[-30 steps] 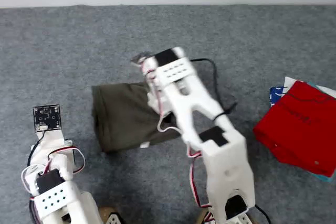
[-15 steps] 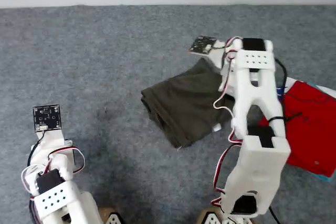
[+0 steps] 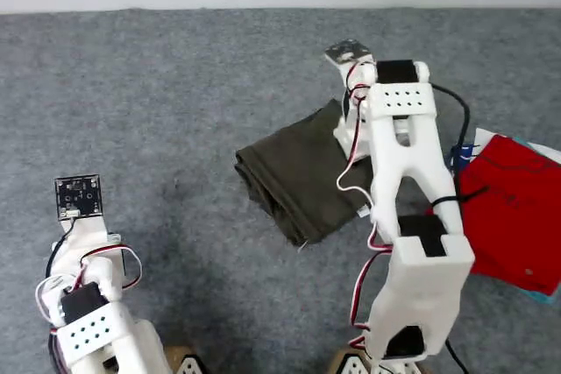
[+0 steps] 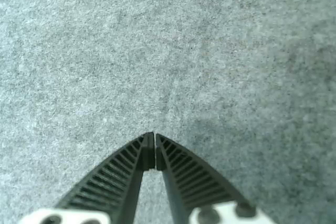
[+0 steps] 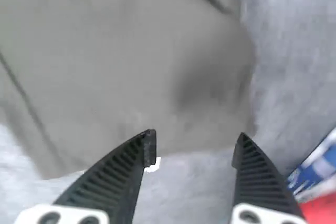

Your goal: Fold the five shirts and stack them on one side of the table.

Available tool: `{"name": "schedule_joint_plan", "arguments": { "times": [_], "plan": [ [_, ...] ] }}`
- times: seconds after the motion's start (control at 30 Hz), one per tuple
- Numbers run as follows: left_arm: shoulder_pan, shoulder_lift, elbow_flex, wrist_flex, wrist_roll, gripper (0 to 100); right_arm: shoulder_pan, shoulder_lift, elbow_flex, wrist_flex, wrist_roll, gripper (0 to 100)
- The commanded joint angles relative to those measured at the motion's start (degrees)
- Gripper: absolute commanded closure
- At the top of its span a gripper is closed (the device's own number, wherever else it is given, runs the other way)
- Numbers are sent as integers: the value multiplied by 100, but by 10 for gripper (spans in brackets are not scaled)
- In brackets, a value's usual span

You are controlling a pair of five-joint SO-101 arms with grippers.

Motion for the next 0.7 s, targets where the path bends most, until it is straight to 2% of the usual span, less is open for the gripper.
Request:
{"name": "schedule_joint_plan", "arguments": {
  "times": [0.0, 0.27, 0.33, 0.43, 0.47, 0.53, 0.67],
  "plan": [
    [35, -53, -40, -141, 35, 984, -330, -602, -273, 418, -985, 757],
    [35, -53, -40, -132, 35, 984, -1367, -66, -26, 347, -2215, 762],
    [35, -53, -40, -132, 35, 984, -1473, 321, -44, 321, -2435, 814],
    [26, -53, -40, -132, 35, 984, -1587, 848, -62, 330, -2549, 974],
    [26, -53, -40, -132, 35, 984, -1596, 998, -62, 391, -2567, 998],
    [26, -53, -40, -132, 35, 984, -1604, 1235, -62, 549, -2576, 955],
    [26, -53, -40, -132, 35, 984, -1710, 1622, -62, 541, -2585, 990]
  ]
}}
